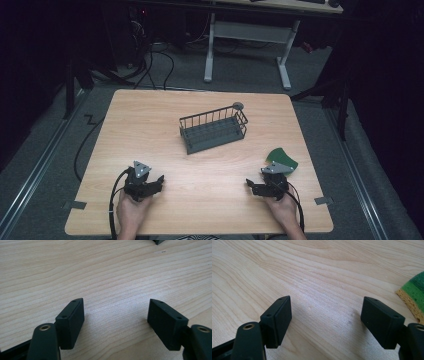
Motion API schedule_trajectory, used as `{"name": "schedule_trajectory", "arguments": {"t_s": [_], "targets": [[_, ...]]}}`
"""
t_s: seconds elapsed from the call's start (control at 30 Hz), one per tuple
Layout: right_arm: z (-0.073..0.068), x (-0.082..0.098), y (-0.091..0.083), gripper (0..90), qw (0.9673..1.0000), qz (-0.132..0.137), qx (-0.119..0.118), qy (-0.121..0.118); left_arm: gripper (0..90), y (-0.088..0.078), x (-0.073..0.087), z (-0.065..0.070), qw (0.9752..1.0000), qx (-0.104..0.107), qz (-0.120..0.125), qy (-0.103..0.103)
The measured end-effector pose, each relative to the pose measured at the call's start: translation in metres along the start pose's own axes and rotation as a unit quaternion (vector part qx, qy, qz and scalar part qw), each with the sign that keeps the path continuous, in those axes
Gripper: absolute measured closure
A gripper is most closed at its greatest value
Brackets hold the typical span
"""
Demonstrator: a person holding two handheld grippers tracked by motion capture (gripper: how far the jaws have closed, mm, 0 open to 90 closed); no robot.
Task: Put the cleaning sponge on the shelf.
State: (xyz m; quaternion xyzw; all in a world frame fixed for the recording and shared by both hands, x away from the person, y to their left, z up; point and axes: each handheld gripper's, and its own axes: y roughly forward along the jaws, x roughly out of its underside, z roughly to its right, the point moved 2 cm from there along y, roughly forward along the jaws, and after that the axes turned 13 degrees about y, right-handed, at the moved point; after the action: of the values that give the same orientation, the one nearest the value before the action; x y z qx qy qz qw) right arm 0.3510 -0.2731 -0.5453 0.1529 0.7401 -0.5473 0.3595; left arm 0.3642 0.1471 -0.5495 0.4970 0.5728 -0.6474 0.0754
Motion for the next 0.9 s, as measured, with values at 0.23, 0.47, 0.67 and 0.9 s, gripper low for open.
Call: {"name": "schedule_trajectory", "arguments": {"t_s": [0.23, 0.47, 0.67, 0.9], "targets": [[0.000, 0.000, 0.000, 24.7, 1.0000, 0.000, -0.001, -0.001, 29.5, 0.000, 0.000, 0.000, 1.0000, -0.001, -0.001, -0.003], [0.001, -0.001, -0.001, 24.8, 0.9999, -0.010, -0.007, -0.004, 29.3, 0.001, -0.002, 0.000, 1.0000, 0.001, -0.001, -0.002], [0.003, -0.009, -0.013, 27.4, 0.9997, 0.016, -0.012, 0.013, 31.1, -0.005, -0.011, 0.004, 0.9999, 0.009, 0.014, -0.003], [0.000, -0.036, -0.032, 44.8, 0.9979, 0.062, -0.018, 0.010, 34.0, -0.011, -0.050, 0.011, 0.9986, 0.025, 0.045, 0.007]]}}
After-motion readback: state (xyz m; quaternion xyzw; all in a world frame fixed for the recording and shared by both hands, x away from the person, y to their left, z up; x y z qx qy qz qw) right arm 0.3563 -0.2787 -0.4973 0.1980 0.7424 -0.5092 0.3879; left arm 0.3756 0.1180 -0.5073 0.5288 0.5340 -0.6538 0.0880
